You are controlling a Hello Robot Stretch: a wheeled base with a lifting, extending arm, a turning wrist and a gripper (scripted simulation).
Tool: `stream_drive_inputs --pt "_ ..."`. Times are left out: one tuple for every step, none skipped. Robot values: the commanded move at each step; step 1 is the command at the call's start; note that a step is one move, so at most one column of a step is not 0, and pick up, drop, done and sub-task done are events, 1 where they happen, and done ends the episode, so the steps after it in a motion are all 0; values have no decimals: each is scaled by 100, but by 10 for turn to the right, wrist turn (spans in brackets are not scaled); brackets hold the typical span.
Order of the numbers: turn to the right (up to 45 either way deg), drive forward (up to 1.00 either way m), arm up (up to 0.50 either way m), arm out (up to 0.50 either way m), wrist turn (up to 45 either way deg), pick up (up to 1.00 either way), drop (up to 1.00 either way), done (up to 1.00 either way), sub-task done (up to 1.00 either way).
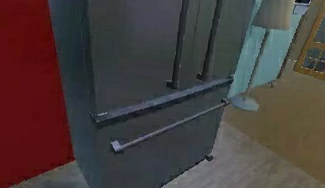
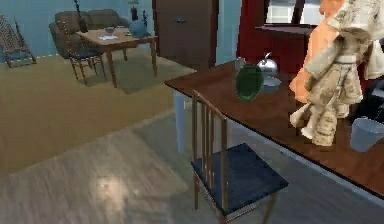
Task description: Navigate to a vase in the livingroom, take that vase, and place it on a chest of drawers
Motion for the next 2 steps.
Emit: stream_drive_inputs --pt "450 0 0 0 0 0 0 0 0" --pt "0 100 0 0 0 0 0 0 0"
